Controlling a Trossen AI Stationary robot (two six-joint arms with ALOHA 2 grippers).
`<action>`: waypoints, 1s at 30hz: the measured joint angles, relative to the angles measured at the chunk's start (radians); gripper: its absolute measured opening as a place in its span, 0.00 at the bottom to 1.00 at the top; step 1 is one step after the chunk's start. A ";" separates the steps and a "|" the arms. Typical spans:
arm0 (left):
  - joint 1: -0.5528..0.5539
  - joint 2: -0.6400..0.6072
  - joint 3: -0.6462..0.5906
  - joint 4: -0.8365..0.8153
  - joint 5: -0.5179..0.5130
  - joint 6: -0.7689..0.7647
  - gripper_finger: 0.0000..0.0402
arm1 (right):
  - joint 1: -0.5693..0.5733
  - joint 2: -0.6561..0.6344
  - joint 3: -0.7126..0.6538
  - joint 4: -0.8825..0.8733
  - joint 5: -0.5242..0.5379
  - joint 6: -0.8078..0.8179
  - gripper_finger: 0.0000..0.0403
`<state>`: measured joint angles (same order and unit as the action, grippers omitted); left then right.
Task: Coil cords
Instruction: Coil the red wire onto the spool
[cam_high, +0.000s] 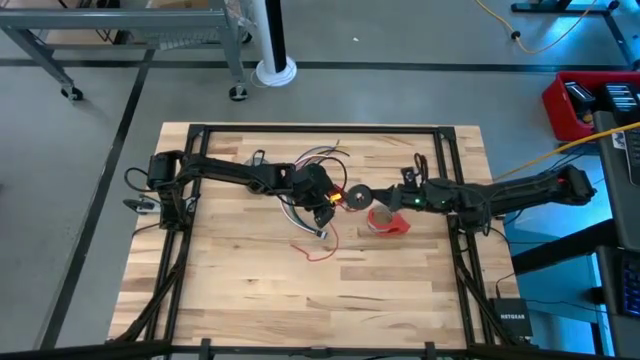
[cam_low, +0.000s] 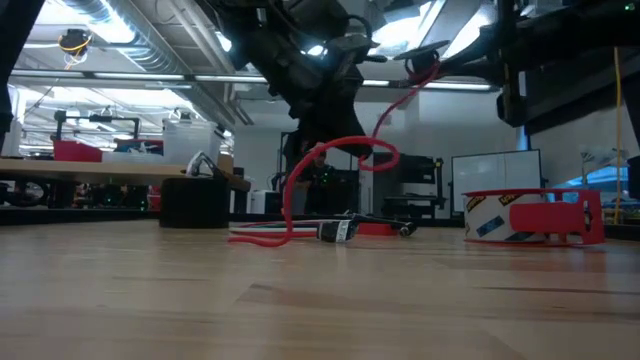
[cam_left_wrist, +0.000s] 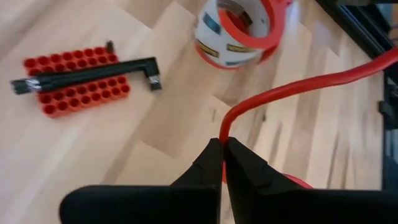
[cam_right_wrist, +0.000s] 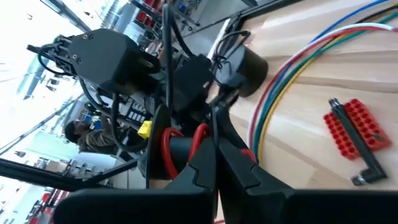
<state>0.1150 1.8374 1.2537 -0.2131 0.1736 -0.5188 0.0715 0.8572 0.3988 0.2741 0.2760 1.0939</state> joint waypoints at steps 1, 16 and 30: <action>0.000 0.000 0.000 0.000 -0.014 0.000 0.00 | 0.000 -0.011 0.000 -0.019 -0.003 0.001 0.01; 0.046 0.000 0.000 0.017 0.024 -0.052 0.00 | 0.000 -0.022 0.000 -0.235 -0.138 0.054 0.01; 0.112 0.000 0.001 -0.031 0.233 -0.240 0.00 | 0.000 0.124 0.000 -0.270 -0.263 0.156 0.01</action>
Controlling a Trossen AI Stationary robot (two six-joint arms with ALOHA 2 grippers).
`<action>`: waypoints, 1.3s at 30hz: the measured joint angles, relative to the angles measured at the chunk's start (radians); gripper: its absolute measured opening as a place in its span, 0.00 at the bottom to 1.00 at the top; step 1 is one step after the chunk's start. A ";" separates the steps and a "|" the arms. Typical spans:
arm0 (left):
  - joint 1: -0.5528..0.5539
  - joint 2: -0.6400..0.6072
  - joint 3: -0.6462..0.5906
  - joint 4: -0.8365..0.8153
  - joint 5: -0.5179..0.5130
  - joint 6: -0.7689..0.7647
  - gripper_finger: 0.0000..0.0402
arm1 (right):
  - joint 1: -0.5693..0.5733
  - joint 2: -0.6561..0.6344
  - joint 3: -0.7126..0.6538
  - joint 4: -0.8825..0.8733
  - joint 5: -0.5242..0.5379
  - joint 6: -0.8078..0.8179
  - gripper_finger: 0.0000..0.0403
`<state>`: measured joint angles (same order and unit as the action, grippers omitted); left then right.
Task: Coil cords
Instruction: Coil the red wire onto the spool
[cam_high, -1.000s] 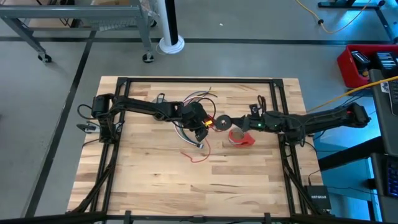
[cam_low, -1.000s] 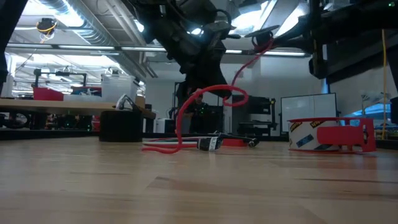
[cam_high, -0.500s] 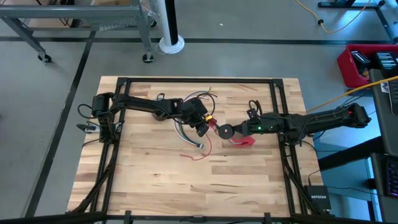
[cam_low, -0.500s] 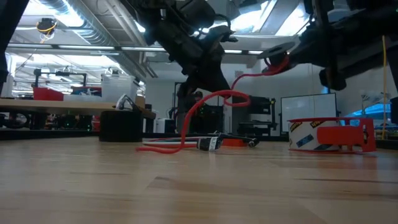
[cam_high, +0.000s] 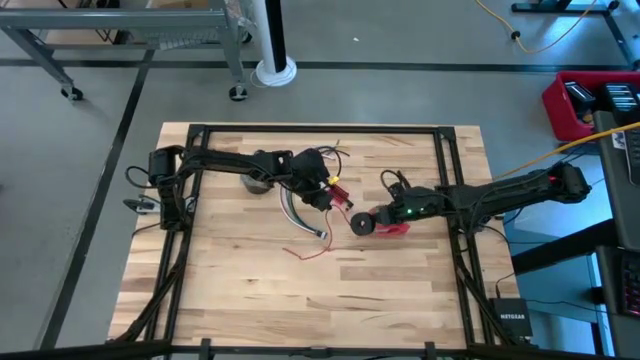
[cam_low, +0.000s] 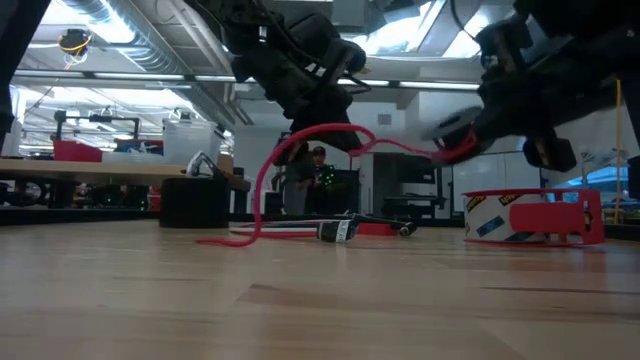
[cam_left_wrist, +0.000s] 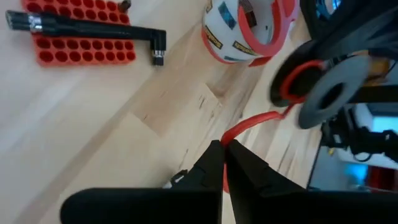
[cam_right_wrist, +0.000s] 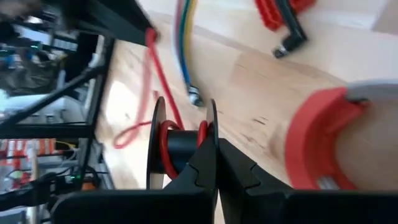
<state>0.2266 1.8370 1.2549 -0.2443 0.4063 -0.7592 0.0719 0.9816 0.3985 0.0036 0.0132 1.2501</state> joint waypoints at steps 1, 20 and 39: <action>0.004 0.000 0.000 0.001 0.013 -0.015 0.00 | 0.000 0.014 0.000 -0.002 -0.001 0.005 0.01; 0.070 0.020 0.000 0.134 0.081 -0.212 0.00 | 0.000 0.138 0.169 -0.205 0.152 0.019 0.01; 0.091 0.019 0.000 0.102 0.223 -0.359 0.00 | 0.001 0.315 0.356 -0.319 0.256 -0.034 0.01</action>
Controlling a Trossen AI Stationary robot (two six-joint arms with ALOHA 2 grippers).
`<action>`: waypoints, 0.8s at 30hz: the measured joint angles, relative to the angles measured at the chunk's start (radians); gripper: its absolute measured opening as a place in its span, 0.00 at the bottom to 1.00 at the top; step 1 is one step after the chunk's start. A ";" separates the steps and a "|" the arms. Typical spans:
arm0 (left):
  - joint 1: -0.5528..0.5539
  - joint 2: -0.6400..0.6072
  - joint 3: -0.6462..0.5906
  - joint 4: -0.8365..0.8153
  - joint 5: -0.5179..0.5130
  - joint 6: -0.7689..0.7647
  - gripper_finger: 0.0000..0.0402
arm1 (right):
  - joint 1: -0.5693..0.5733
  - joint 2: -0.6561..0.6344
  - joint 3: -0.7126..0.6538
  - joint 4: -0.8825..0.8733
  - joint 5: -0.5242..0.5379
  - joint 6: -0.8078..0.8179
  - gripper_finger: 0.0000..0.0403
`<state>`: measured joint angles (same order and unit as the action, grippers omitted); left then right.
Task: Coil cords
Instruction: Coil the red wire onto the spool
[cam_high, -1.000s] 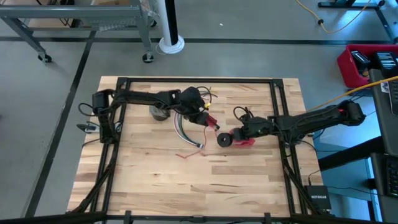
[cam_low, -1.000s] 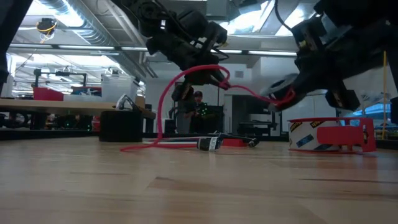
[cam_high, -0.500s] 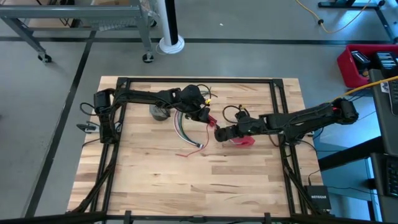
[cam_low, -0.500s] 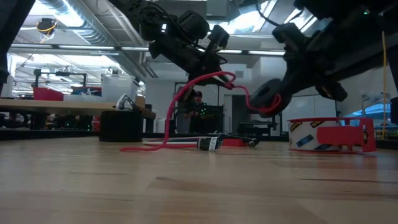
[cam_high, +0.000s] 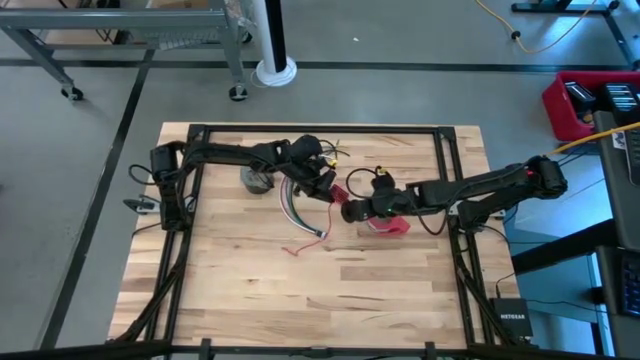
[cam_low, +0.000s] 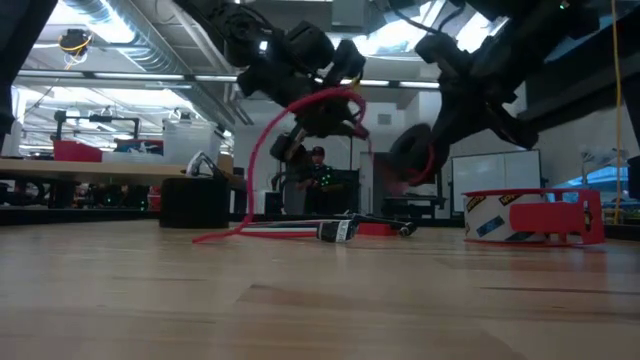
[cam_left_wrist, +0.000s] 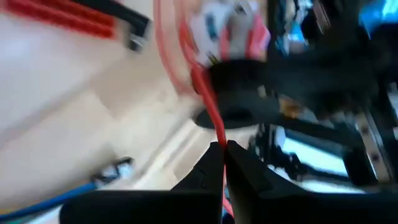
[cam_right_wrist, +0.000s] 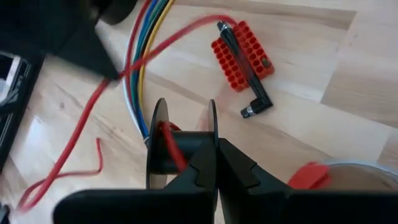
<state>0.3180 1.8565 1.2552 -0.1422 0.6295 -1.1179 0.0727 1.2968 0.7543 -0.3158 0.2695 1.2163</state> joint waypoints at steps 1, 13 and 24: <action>0.008 0.000 0.000 -0.014 -0.010 0.009 0.00 | 0.000 0.000 0.000 -0.001 -0.009 -0.008 0.01; 0.007 0.000 0.000 0.013 0.019 0.045 0.00 | -0.001 0.000 0.000 -0.094 0.035 -0.015 0.01; -0.103 0.000 0.000 0.304 0.104 -0.063 0.00 | -0.001 -0.001 0.000 -0.105 0.086 0.020 0.01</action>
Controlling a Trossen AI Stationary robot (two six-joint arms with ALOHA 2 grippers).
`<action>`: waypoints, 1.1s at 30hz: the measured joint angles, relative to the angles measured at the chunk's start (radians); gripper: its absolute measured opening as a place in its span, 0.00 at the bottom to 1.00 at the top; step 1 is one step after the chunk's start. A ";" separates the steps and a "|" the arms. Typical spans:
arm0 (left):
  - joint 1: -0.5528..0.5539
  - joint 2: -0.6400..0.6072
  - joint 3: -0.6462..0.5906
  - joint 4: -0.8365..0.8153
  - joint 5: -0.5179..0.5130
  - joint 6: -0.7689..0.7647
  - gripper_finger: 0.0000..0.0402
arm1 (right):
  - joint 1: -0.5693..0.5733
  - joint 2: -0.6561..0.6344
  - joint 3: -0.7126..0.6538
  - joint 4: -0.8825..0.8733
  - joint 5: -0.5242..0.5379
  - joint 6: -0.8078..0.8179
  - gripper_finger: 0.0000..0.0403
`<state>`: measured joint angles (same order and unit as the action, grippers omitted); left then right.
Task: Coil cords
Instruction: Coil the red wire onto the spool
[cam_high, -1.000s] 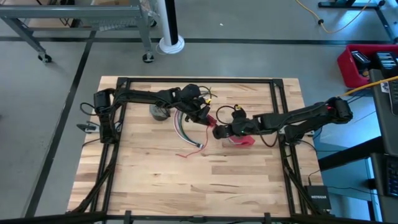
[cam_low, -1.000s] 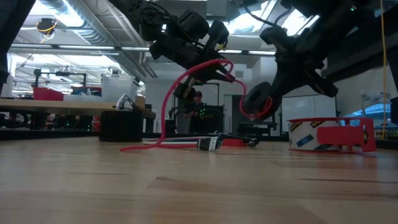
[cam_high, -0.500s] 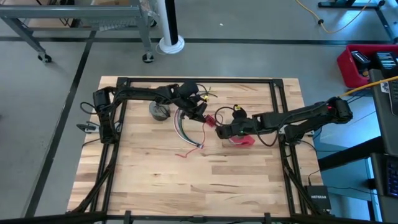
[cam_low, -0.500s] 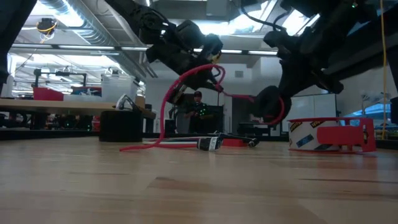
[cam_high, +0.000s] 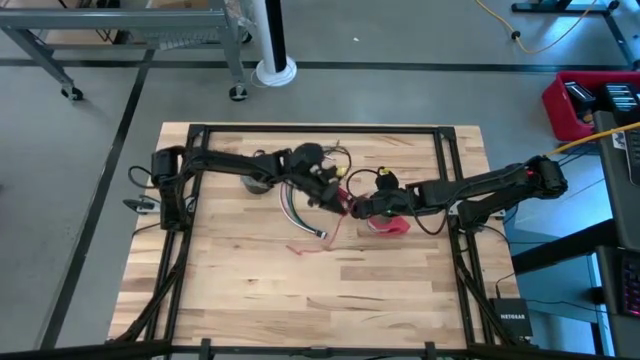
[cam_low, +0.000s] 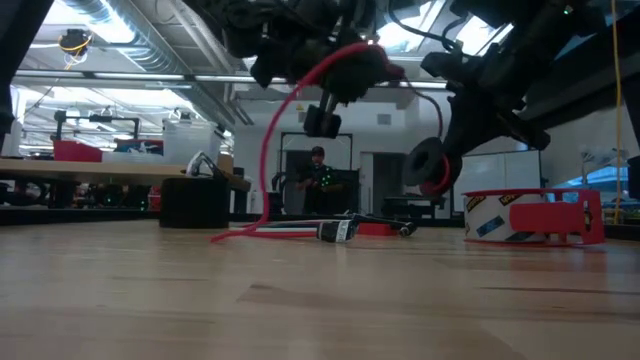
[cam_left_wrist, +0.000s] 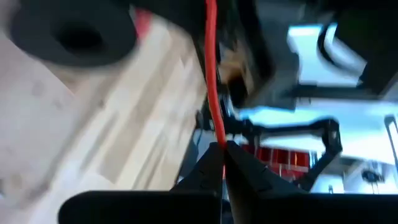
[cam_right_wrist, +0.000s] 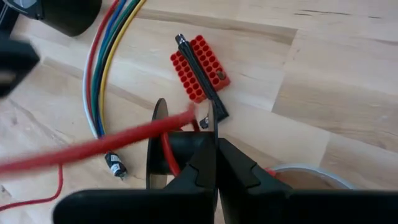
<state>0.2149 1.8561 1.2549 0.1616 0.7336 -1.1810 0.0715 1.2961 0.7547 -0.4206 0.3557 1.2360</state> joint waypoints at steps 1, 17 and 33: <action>-0.012 0.000 0.000 -0.004 0.001 0.000 0.00 | 0.000 0.000 0.000 -0.001 0.002 0.000 0.01; -0.135 -0.001 0.000 -0.114 -0.023 0.049 0.00 | 0.000 0.000 0.000 0.087 0.064 -0.006 0.01; -0.125 -0.001 0.000 -0.417 -0.166 0.333 0.00 | 0.001 -0.128 0.000 0.148 0.065 -0.064 0.01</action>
<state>0.0898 1.8549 1.2549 -0.2559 0.5675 -0.8482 0.0727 1.1680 0.7547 -0.2727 0.4203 1.1722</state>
